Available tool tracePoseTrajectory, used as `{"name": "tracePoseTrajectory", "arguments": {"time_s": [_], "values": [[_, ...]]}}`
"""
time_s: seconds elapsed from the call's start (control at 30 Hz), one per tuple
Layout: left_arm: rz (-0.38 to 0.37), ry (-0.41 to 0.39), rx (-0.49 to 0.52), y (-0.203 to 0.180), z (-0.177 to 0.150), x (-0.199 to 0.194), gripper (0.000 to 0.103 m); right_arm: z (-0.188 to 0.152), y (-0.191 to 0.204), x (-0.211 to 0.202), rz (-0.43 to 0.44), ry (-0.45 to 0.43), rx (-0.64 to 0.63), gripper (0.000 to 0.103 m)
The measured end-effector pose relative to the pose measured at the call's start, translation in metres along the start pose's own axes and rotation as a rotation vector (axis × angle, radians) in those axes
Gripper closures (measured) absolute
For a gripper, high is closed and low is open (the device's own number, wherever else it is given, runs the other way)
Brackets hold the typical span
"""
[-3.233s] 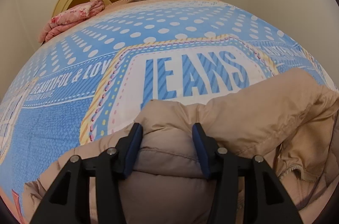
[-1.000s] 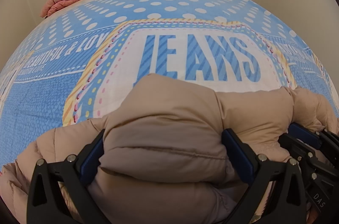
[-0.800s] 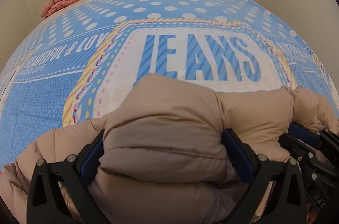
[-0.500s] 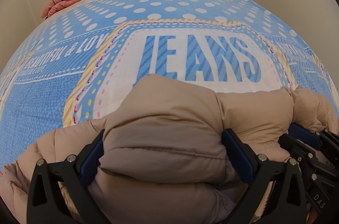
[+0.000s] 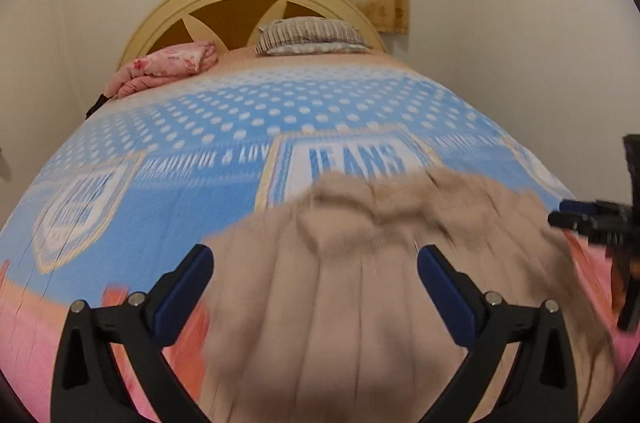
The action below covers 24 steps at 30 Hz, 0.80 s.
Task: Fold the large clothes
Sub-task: 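Open both grippers and withdraw them from the folded jacket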
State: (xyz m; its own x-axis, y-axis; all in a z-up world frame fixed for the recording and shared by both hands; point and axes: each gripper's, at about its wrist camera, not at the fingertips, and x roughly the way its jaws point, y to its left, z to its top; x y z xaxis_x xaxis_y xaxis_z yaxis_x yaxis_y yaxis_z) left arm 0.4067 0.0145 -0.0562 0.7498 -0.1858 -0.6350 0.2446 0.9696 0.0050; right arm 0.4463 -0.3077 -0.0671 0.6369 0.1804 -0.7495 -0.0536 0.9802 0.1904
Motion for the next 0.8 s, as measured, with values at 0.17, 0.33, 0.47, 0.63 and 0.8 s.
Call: {"name": "tracePoseTrajectory", "arguments": {"time_s": [0.17,0.33,0.47,0.63,0.8], "values": [[-0.023,0.001,0.041,0.007,-0.083,-0.083,0.0,-0.093,0.007,-0.079,0.013,0.027,0.032,0.034],[-0.003,0.05,-0.011,0.017,-0.149,-0.119,0.0,-0.181,0.002,-0.146,0.017,0.0,0.121,0.031],[0.034,0.092,-0.04,0.029,-0.201,-0.139,0.0,-0.247,-0.009,-0.184,-0.007,-0.001,0.22,0.029],[0.002,0.17,-0.159,0.046,-0.257,-0.139,0.0,-0.307,-0.014,-0.196,-0.028,0.034,0.261,0.028],[-0.009,0.177,-0.215,0.044,-0.279,-0.129,0.0,-0.335,-0.01,-0.175,-0.009,0.071,0.255,0.028]]}}
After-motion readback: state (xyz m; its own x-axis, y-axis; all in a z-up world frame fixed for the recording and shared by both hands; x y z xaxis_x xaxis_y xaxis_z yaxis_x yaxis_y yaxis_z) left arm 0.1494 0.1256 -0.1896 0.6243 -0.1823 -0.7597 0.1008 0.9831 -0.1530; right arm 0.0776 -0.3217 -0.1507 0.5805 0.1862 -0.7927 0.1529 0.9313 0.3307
